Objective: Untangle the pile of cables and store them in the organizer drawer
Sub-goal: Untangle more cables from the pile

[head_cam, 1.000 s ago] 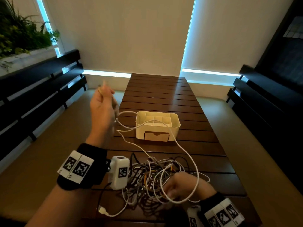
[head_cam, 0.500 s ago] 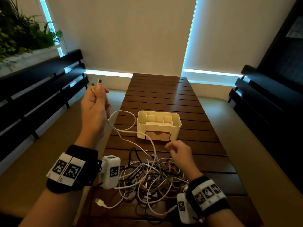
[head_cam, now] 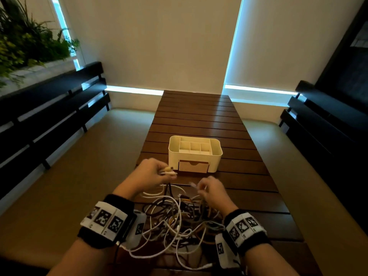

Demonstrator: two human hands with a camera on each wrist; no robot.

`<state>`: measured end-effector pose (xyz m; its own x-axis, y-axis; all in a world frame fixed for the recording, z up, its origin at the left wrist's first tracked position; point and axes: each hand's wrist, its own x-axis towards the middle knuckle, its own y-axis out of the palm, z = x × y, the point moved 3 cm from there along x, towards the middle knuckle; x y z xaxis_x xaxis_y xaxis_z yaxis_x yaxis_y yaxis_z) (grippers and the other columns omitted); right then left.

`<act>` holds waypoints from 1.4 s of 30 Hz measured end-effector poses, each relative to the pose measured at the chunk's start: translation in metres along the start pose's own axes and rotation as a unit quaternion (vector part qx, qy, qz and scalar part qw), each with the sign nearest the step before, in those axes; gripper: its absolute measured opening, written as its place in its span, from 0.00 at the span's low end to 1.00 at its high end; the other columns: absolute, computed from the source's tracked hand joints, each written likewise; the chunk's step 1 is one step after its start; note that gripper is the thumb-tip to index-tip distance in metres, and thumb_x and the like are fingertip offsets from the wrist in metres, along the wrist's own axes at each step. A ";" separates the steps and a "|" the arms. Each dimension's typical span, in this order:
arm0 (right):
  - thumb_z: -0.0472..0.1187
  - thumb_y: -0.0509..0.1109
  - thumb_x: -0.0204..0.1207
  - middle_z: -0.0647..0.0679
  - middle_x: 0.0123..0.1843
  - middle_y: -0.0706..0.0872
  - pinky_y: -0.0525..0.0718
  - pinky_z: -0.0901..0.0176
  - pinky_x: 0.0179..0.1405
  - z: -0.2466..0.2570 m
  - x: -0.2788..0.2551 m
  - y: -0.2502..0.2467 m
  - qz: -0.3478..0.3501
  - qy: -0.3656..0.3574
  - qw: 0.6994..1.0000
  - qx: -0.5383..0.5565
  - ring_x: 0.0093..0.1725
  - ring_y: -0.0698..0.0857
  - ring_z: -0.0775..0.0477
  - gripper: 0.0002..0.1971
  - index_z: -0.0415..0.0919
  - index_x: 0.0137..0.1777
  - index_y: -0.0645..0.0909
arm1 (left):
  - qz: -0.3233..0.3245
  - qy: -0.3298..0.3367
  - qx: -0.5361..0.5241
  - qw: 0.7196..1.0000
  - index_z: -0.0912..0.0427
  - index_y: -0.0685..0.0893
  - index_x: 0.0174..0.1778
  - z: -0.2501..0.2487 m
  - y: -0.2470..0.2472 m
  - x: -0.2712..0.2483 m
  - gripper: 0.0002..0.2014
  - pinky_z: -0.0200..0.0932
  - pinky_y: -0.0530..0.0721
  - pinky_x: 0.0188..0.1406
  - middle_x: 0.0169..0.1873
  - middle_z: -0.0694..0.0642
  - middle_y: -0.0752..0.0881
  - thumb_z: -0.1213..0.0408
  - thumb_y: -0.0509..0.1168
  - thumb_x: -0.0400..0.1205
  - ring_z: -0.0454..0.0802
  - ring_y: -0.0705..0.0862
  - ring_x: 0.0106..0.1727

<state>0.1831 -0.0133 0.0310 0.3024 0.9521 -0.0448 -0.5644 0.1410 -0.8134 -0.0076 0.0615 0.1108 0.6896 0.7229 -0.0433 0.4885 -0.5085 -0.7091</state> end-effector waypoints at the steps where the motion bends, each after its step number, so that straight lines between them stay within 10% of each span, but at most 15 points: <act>1: 0.40 0.68 0.76 0.52 0.48 0.81 0.81 0.62 0.49 0.005 -0.003 -0.012 -0.046 0.007 0.997 0.063 0.47 0.80 0.55 0.02 0.47 0.43 0.79 | -0.012 0.003 0.017 1.000 0.44 0.83 0.31 0.001 0.009 0.003 0.09 0.32 0.78 0.30 0.27 0.46 0.84 0.57 0.71 0.77 0.34 0.78 0.26; 5: 0.38 0.67 0.77 0.52 0.41 0.84 0.81 0.64 0.40 0.041 -0.023 -0.066 -0.206 -0.064 0.937 0.273 0.41 0.83 0.58 0.05 0.49 0.42 0.79 | -0.152 0.004 -0.086 0.985 0.49 0.79 0.28 -0.005 0.030 0.014 0.17 0.43 0.74 0.31 0.22 0.47 0.78 0.52 0.61 0.84 0.43 0.75 0.26; 10: 0.40 0.56 0.84 0.51 0.29 0.79 0.81 0.60 0.32 0.091 -0.061 -0.134 -0.382 -0.235 0.756 0.477 0.29 0.79 0.50 0.07 0.52 0.46 0.73 | -0.184 0.039 -0.159 0.969 0.57 0.79 0.33 -0.028 0.040 0.021 0.21 0.42 0.72 0.30 0.25 0.49 0.78 0.48 0.53 0.85 0.45 0.75 0.26; 15: 0.43 0.58 0.84 0.55 0.32 0.78 0.73 0.60 0.28 0.079 -0.038 -0.061 -0.197 -0.092 0.913 0.346 0.29 0.75 0.55 0.09 0.53 0.51 0.80 | -0.170 0.114 -0.314 0.927 0.53 0.78 0.43 -0.055 0.043 0.021 0.15 0.36 0.79 0.32 0.32 0.41 0.82 0.46 0.55 0.80 0.37 0.80 0.32; 20: 0.34 0.57 0.83 0.52 0.30 0.81 0.74 0.64 0.22 0.082 -0.050 -0.041 -0.177 -0.090 0.882 0.427 0.24 0.75 0.57 0.11 0.50 0.58 0.74 | -0.187 0.102 -0.358 0.909 0.59 0.78 0.49 -0.063 0.047 0.021 0.13 0.44 0.80 0.24 0.34 0.55 0.84 0.54 0.55 0.86 0.53 0.81 0.28; 26: 0.33 0.64 0.79 0.48 0.34 0.85 0.83 0.65 0.24 0.079 -0.051 -0.039 -0.227 -0.088 0.914 0.324 0.26 0.83 0.57 0.13 0.52 0.41 0.69 | -0.193 0.065 -0.328 0.923 0.63 0.85 0.45 -0.059 0.052 0.020 0.20 0.53 0.84 0.33 0.32 0.63 0.88 0.48 0.58 0.83 0.55 0.85 0.32; 32: 0.34 0.65 0.79 0.47 0.34 0.87 0.87 0.57 0.32 0.086 -0.051 -0.043 -0.211 -0.117 0.924 0.296 0.33 0.86 0.51 0.13 0.55 0.41 0.74 | -0.177 0.063 -0.386 0.903 0.48 0.80 0.31 -0.057 0.054 0.021 0.17 0.55 0.86 0.40 0.30 0.52 0.85 0.42 0.59 0.79 0.53 0.85 0.37; 36: 0.37 0.61 0.82 0.47 0.23 0.80 0.74 0.62 0.15 0.086 -0.053 -0.045 -0.079 -0.128 0.904 0.401 0.17 0.75 0.49 0.04 0.44 0.46 0.69 | -0.208 0.081 -0.453 0.863 0.55 0.74 0.36 -0.074 0.023 0.016 0.18 0.51 0.83 0.35 0.28 0.52 0.80 0.49 0.51 0.85 0.51 0.80 0.32; 42: 0.42 0.59 0.83 0.54 0.27 0.79 0.78 0.65 0.33 0.051 -0.054 -0.019 0.140 -0.124 0.931 0.315 0.26 0.78 0.56 0.10 0.47 0.39 0.76 | -0.231 0.160 -0.573 0.770 0.51 0.72 0.26 -0.103 -0.053 -0.007 0.25 0.32 0.56 0.12 0.18 0.45 0.65 0.47 0.45 0.87 0.39 0.60 0.16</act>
<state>0.1380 -0.0537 0.0782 -0.0671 0.9977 -0.0054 -0.9560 -0.0658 -0.2858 0.0172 0.0348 0.2211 0.3071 0.8918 0.3323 0.7466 -0.4423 0.4969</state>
